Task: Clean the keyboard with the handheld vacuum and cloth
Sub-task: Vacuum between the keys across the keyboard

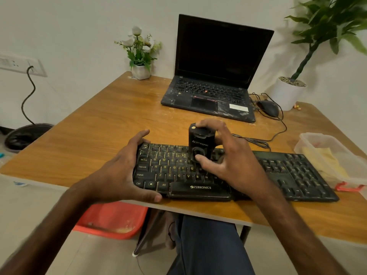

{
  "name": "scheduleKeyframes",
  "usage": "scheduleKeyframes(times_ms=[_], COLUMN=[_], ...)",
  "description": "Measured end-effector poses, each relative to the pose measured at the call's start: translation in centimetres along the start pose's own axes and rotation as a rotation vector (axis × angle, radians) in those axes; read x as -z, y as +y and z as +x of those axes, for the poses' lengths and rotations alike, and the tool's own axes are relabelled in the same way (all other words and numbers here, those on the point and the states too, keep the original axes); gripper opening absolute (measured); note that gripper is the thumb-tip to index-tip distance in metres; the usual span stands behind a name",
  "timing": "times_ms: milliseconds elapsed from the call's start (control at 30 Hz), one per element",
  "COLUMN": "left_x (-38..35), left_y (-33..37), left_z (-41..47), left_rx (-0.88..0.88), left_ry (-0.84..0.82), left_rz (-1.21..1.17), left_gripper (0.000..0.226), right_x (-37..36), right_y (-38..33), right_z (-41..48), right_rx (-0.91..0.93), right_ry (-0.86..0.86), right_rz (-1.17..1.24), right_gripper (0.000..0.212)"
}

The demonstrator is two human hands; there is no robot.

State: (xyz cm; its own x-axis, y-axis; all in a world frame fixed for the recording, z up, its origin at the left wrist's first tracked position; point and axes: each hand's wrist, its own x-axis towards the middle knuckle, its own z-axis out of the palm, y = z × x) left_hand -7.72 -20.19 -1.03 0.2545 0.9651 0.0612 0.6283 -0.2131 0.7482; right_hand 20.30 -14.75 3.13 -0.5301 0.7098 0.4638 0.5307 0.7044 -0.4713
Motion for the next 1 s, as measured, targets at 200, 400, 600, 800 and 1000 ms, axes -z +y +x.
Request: scheduleKeyframes(times_ms=[200, 400, 600, 800, 1000], left_x=[0.0, 0.0, 0.0, 0.0, 0.0], left_y=[0.0, -0.2, -0.2, -0.2, -0.1], left_z=[0.0, 0.1, 0.0, 0.0, 0.0], left_rx=[-0.002, 0.003, -0.003, 0.006, 0.012], left_ry=[-0.004, -0.004, -0.003, -0.012, -0.014], left_rz=[0.003, -0.001, 0.001, -0.003, -0.007], left_gripper=[0.149, 0.148, 0.148, 0.148, 0.147], right_x=[0.9, 0.7, 0.5, 2.2, 1.0], right_y=[1.4, 0.9, 0.5, 1.1, -1.2], right_z=[1.0, 0.9, 1.7, 1.2, -1.0], right_rx=[-0.092, -0.028, 0.024, -0.078, -0.028], right_ry=[0.066, -0.023, -0.103, -0.069, -0.128], right_rz=[-0.068, 0.072, -0.023, -0.055, 0.239], right_gripper=[0.072, 0.072, 0.071, 0.074, 0.07])
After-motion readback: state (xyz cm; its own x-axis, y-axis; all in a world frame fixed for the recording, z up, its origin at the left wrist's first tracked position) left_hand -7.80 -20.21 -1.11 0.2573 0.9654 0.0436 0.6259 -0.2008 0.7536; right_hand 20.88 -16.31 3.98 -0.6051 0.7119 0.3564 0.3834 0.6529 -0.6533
